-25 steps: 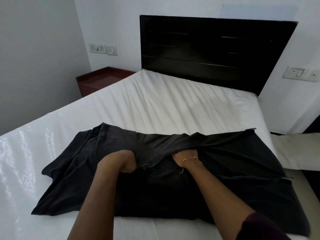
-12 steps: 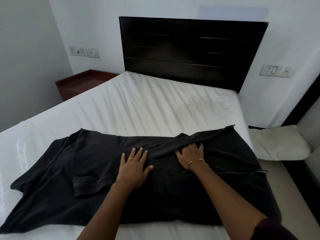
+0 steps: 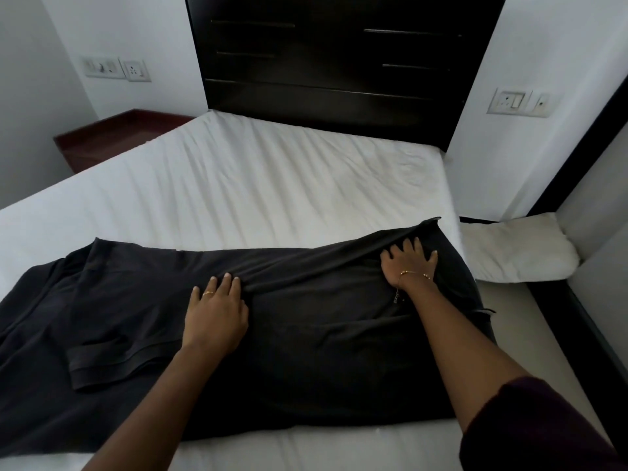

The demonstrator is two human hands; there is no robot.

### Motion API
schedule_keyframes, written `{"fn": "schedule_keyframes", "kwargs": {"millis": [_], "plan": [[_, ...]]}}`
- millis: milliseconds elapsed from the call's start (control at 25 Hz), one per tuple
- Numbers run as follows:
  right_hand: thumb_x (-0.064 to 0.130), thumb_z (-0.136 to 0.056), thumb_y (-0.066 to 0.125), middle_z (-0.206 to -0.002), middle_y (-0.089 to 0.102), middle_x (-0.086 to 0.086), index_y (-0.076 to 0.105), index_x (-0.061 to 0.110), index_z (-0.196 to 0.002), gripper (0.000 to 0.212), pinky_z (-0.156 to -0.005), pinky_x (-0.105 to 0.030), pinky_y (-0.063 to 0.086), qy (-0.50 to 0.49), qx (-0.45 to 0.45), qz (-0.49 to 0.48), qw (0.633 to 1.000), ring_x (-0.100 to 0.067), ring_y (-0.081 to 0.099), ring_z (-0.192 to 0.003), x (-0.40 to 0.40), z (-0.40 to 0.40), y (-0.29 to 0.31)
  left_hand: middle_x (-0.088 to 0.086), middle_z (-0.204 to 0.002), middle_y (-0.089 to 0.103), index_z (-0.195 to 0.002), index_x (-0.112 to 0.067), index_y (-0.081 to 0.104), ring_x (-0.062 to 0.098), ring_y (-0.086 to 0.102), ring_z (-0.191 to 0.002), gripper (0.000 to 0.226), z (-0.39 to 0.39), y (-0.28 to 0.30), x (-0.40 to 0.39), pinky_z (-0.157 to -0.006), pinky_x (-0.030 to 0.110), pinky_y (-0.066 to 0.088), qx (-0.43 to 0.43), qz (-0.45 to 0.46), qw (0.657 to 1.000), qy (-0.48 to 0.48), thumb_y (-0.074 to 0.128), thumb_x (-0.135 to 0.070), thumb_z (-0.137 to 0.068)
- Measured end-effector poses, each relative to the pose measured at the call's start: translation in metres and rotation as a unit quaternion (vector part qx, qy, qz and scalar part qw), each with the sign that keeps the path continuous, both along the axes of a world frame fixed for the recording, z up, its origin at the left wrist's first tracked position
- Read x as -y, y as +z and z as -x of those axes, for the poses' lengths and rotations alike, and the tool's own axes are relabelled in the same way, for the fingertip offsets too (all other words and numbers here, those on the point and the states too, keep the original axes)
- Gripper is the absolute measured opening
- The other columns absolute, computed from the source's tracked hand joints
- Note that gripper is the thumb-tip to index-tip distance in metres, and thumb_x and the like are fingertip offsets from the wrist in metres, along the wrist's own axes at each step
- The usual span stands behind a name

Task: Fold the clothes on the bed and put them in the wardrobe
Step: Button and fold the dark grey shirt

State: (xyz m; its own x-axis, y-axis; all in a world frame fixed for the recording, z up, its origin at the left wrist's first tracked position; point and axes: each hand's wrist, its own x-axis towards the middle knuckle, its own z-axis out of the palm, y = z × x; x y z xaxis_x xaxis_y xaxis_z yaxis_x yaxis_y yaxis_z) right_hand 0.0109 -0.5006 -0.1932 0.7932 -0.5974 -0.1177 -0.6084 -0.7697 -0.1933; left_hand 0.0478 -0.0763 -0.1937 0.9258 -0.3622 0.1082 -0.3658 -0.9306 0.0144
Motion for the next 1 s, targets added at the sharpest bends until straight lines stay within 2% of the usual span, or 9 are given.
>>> {"fn": "schedule_keyframes", "kwargs": {"millis": [120,280,440,560,680,760,840,920,1000], "plan": [[0.055,-0.134,0.028,-0.209,0.015,-0.003,0.043,0.029,-0.197,0.069,-0.164,-0.084,0.0,-0.034,-0.001,-0.007,0.999,-0.029,-0.003,-0.195,0.035,0.004,0.002,-0.002,-0.169,0.031,-0.163,-0.022,0.032,0.022,0.027,-0.157,0.06,0.001,-0.002,-0.005,-0.126,0.05,0.024,-0.001,0.004,1.0,0.002,0.034,-0.044,-0.107],[0.054,-0.136,0.023,-0.21,0.008,0.004,0.03,0.033,-0.201,0.068,-0.162,-0.087,0.009,-0.07,0.005,-0.035,0.997,-0.025,-0.006,-0.195,0.082,0.008,-0.003,-0.003,-0.168,0.033,-0.161,-0.023,0.036,0.021,0.028,-0.156,0.059,-0.002,0.001,-0.003,-0.126,0.048,0.026,0.006,0.007,1.0,-0.001,0.038,-0.043,-0.105],[0.051,-0.137,0.024,-0.21,0.008,0.006,0.032,0.031,-0.2,0.067,-0.159,-0.088,0.016,-0.083,0.015,-0.031,0.996,-0.028,-0.006,-0.195,0.094,0.001,-0.008,-0.001,-0.168,0.032,-0.162,-0.018,0.034,0.018,0.028,-0.156,0.06,-0.003,0.001,-0.001,-0.127,0.04,0.027,0.021,0.006,0.999,-0.035,0.039,-0.04,-0.106],[0.048,-0.136,0.027,-0.209,0.01,0.007,0.029,0.024,-0.201,0.069,-0.158,-0.086,0.021,-0.11,0.029,-0.032,0.993,-0.033,-0.004,-0.194,0.1,0.003,-0.014,0.001,-0.167,0.035,-0.161,-0.016,0.036,0.019,0.032,-0.155,0.058,0.0,0.0,-0.001,-0.127,0.039,0.028,0.027,0.012,0.999,-0.034,0.039,-0.037,-0.107],[0.033,-0.132,0.049,-0.201,0.031,-0.015,0.039,0.011,-0.195,0.067,-0.153,-0.085,0.034,-0.144,0.08,0.021,0.986,-0.048,0.02,-0.186,0.094,-0.002,-0.016,0.003,-0.164,0.041,-0.16,-0.018,0.039,0.021,0.037,-0.152,0.057,0.001,0.001,0.0,-0.124,0.042,0.033,0.04,0.017,0.998,-0.035,0.041,-0.041,-0.107],[0.01,-0.119,0.068,-0.185,0.043,-0.027,0.043,0.02,-0.192,0.077,-0.137,-0.082,0.054,-0.115,0.142,0.109,0.977,-0.054,0.045,-0.164,0.088,-0.011,-0.016,0.003,-0.162,0.044,-0.159,-0.02,0.041,0.022,0.039,-0.151,0.057,0.002,0.001,0.001,-0.122,0.043,0.037,0.047,0.008,0.998,-0.041,0.04,-0.046,-0.108],[-0.001,-0.114,0.074,-0.178,0.043,-0.026,0.052,0.032,-0.188,0.084,-0.122,-0.077,0.066,-0.046,0.162,0.167,0.971,-0.053,0.054,-0.148,0.091,-0.023,-0.021,0.005,-0.161,0.046,-0.157,-0.018,0.044,0.023,0.04,-0.151,0.057,0.001,0.0,0.002,-0.122,0.044,0.037,0.05,-0.001,0.998,-0.041,0.038,-0.048,-0.109],[-0.003,-0.116,0.073,-0.173,0.048,-0.026,0.073,0.021,-0.168,0.057,-0.118,-0.075,0.069,-0.008,0.161,0.171,0.972,-0.053,0.057,-0.144,0.094,-0.027,-0.023,0.006,-0.159,0.048,-0.154,-0.015,0.049,0.024,0.041,-0.15,0.055,-0.002,-0.003,0.001,-0.121,0.044,0.038,0.051,0.007,0.998,-0.033,0.038,-0.045,-0.109],[0.001,-0.12,0.065,-0.162,0.057,-0.026,0.078,0.006,-0.149,0.032,-0.119,-0.072,0.069,-0.015,0.156,0.112,0.981,-0.052,0.063,-0.139,0.098,-0.024,-0.017,0.006,-0.158,0.05,-0.151,-0.013,0.052,0.024,0.044,-0.148,0.052,-0.002,-0.004,0.002,-0.12,0.044,0.04,0.049,0.008,0.998,-0.028,0.039,-0.041,-0.109]]}}
